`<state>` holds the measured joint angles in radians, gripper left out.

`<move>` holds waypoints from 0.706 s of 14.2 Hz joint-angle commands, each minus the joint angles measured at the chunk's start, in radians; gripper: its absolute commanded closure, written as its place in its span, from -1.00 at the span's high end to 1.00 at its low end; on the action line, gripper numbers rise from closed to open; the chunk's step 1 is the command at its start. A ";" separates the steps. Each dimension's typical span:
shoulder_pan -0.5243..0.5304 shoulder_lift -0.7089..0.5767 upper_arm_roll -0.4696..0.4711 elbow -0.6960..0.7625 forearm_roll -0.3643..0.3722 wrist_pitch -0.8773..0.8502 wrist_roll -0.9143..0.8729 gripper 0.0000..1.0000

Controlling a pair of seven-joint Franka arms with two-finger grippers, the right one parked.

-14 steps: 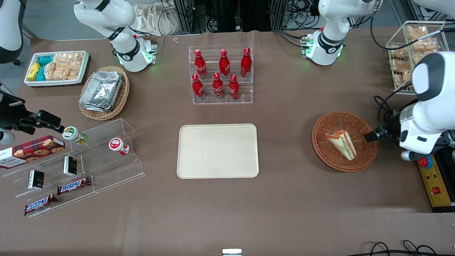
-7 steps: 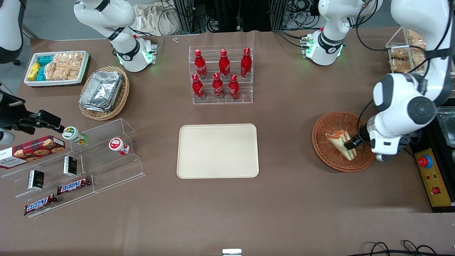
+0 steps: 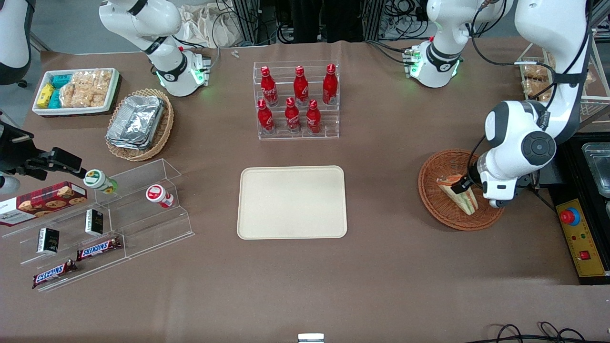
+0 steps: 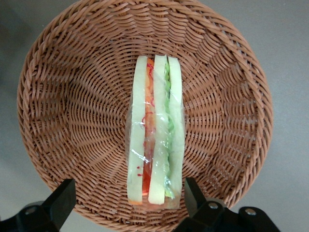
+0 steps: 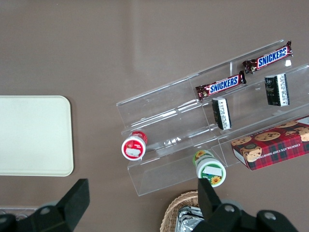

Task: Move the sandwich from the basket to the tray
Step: 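Close the left gripper on the wrapped sandwich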

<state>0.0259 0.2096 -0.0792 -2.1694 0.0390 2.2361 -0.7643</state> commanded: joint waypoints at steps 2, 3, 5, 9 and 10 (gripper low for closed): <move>0.002 0.030 0.003 -0.026 0.022 0.088 -0.030 1.00; 0.002 0.042 0.003 -0.026 0.022 0.106 -0.033 0.98; 0.002 0.059 0.003 -0.027 0.022 0.135 -0.084 0.55; 0.000 0.071 0.001 -0.010 0.021 0.148 -0.159 -1.00; 0.000 0.068 0.001 0.005 0.021 0.142 -0.161 -1.00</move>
<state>0.0277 0.2824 -0.0768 -2.1783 0.0390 2.3661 -0.8813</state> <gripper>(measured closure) 0.568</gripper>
